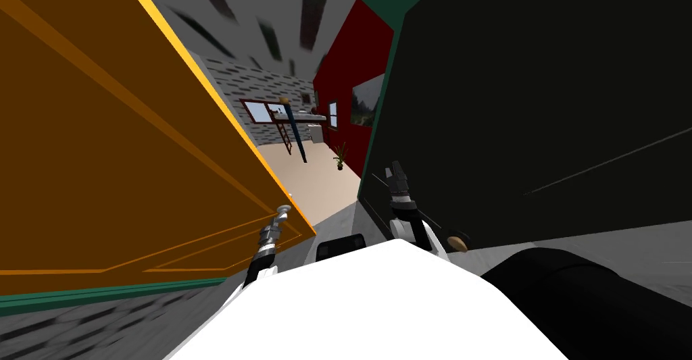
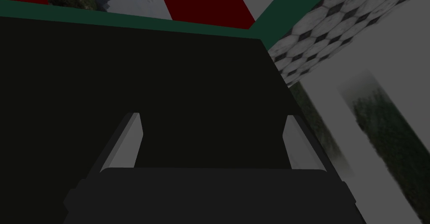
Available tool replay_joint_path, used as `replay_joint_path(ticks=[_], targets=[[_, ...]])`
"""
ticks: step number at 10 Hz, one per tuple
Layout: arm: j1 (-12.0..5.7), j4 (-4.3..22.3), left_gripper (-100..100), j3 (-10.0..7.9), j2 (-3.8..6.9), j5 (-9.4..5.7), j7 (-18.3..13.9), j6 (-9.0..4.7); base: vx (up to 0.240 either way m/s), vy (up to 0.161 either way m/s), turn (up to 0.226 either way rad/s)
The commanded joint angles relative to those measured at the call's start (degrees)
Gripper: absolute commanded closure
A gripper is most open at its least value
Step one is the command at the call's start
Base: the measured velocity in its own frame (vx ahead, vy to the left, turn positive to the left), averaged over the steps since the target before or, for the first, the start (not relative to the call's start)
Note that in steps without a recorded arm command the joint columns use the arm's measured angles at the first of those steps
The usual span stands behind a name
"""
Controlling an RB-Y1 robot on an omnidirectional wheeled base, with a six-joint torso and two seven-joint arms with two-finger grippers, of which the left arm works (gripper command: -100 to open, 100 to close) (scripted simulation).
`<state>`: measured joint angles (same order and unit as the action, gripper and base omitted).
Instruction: Pull the door open
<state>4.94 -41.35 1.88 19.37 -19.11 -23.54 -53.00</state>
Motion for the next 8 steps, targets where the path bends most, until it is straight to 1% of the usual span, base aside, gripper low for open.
replay_joint_path(ticks=[1,2,3,4,7,8], targets=[[-0.93,-0.2,100,0.65,-0.49,-0.27,-1.8,-0.81,-0.054,0.013,-0.045],[-1.14,-0.2,100,1.01,-0.52,-1.34,-4.0,-0.54,-0.066,0.026,-0.083],[-1.14,-0.2,100,1.01,-0.52,-1.34,-4.2,-0.54,-0.049,0.023,-0.057],[-1.36,-0.2,100,1.36,-0.56,-2.40,-6.3,-0.27,-0.051,0.014,-0.094],[-1.36,-0.2,100,1.36,-0.56,-2.40,-6.6,-0.27,-0.023,0.008,-0.011],[-1.57,-0.2,100,1.71,-0.59,-3.46,-8.9,-0.01,-0.042,0.009,-0.089]])
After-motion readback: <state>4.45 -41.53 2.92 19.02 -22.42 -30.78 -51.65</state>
